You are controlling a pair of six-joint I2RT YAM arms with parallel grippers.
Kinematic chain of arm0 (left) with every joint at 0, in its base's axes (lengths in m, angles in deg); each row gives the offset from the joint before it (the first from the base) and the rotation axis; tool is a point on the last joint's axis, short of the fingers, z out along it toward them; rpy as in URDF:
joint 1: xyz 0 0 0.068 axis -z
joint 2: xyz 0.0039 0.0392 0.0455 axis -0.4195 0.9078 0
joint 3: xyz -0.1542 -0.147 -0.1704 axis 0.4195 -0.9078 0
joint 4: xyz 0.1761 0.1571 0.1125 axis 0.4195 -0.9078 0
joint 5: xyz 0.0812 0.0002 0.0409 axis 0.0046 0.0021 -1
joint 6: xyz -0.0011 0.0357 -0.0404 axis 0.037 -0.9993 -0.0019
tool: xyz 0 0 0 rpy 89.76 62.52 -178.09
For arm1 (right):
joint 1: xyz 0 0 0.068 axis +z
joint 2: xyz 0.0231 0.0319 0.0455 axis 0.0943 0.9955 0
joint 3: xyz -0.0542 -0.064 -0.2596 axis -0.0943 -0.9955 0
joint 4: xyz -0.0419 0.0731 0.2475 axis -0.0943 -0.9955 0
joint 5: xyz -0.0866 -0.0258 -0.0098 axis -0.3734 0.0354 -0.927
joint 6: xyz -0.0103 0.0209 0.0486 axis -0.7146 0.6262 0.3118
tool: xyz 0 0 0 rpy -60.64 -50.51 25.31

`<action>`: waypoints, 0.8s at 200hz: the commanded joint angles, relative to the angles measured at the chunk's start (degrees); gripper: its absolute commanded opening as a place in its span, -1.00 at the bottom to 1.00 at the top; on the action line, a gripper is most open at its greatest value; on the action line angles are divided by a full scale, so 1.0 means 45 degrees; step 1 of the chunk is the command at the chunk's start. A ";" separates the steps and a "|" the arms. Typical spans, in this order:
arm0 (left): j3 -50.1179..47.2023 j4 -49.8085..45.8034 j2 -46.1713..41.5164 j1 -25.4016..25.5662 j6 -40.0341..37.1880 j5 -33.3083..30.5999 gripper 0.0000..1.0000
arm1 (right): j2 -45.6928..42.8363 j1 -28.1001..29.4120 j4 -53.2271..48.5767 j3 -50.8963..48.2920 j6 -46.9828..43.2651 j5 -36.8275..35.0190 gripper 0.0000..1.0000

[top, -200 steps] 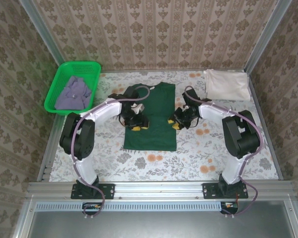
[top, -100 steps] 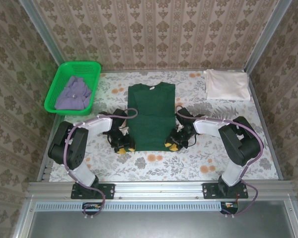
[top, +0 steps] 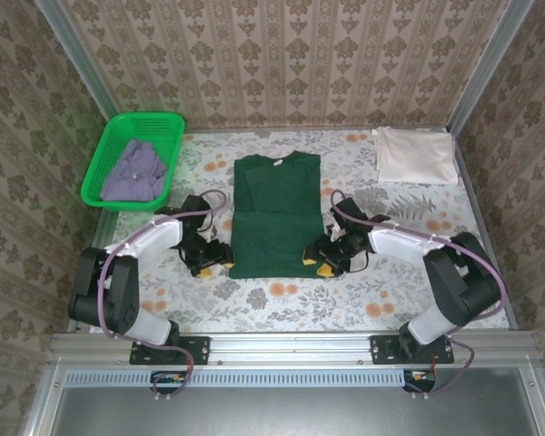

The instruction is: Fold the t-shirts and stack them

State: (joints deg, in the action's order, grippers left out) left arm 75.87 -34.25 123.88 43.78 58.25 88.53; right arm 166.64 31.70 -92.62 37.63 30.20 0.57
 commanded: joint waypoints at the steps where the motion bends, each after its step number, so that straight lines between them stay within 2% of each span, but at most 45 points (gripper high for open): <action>1: 0.0062 -0.0164 -0.0085 -0.0062 0.0548 0.1009 0.26 | -0.1002 -0.0355 0.0358 -0.0497 0.0401 -0.0202 0.07; 21: -0.0580 0.0885 0.0137 0.0015 0.1235 0.2408 0.17 | -0.1153 -0.0749 -0.0295 -0.0740 0.0058 -0.0793 0.03; 39: -0.1062 0.1337 0.0433 0.0057 0.1516 0.2760 0.11 | -0.0761 -0.0770 -0.1030 -0.0571 -0.0598 -0.1226 0.00; 71: -0.1492 0.2450 0.0787 0.0059 0.2143 0.3801 0.03 | -0.0012 -0.0707 -0.0956 -0.0479 -0.0873 -0.1167 -0.07; 138: -0.1334 0.2711 0.1566 0.0039 0.2190 0.3550 -0.20 | 0.0863 -0.0348 -0.1444 -0.0078 -0.1458 -0.2068 -0.13; 160: -0.1307 0.2710 0.1660 0.0039 0.2134 0.2977 -0.24 | 0.1123 -0.0216 -0.1439 0.0036 -0.1575 -0.2221 -0.15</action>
State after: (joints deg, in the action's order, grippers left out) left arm 69.45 -22.21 130.35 43.87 67.27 103.44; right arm 170.07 29.86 -97.43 36.38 24.78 -7.08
